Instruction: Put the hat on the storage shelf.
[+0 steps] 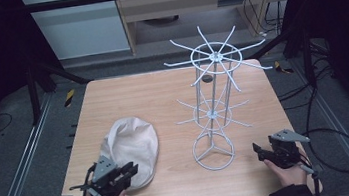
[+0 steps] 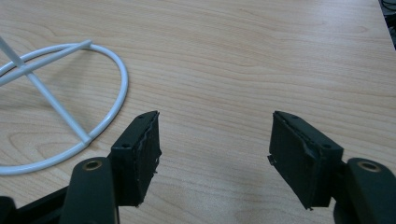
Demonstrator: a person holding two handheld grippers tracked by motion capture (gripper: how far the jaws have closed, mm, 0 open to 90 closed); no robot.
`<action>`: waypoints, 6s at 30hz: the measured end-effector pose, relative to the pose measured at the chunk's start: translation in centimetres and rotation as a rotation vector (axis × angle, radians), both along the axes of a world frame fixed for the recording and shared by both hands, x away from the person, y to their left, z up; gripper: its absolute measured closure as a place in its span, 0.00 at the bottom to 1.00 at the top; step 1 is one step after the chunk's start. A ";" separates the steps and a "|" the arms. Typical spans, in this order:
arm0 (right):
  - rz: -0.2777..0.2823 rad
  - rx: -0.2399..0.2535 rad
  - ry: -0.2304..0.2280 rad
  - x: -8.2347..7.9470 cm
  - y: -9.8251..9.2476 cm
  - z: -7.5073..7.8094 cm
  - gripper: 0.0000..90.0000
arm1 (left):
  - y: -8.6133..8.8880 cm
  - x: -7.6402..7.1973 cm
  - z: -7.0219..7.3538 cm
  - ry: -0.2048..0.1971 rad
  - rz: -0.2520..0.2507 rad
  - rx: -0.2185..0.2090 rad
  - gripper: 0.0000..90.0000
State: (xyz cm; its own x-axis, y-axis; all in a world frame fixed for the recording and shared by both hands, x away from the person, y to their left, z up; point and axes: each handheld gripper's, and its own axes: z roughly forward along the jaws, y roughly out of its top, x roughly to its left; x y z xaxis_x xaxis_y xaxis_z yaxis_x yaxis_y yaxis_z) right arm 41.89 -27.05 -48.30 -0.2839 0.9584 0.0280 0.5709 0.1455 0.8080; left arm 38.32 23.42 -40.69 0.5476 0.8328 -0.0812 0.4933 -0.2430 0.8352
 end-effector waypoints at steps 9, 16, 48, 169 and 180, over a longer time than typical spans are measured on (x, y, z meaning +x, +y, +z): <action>-0.004 0.004 0.005 0.0 0.0 0.0 0.37 | 3.6 2.4 2.5 -0.009 0.149 -0.020 0.61; -0.004 0.000 0.008 0.1 0.1 -0.1 0.37 | 4.2 4.5 2.7 0.004 0.199 -0.004 0.53; 0.004 -0.006 0.012 0.2 0.0 -0.1 0.37 | 3.3 8.8 -2.2 0.173 0.255 0.076 0.87; 0.012 -0.019 -0.004 0.1 0.1 -0.1 0.37 | 2.6 -2.3 18.3 -0.681 -0.041 -0.741 0.98; 0.012 -0.016 -0.005 0.1 0.0 0.0 0.37 | 0.9 -1.2 18.8 -0.671 -0.067 -0.758 0.98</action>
State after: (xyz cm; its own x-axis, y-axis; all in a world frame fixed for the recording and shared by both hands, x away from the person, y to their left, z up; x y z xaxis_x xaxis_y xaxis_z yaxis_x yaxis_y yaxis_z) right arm 42.02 -27.02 -48.33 -0.2955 0.9553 0.0114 0.5649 0.1651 0.8085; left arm 37.08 24.29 -21.93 0.7181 0.6554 -0.2339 -0.1297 0.4564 0.8803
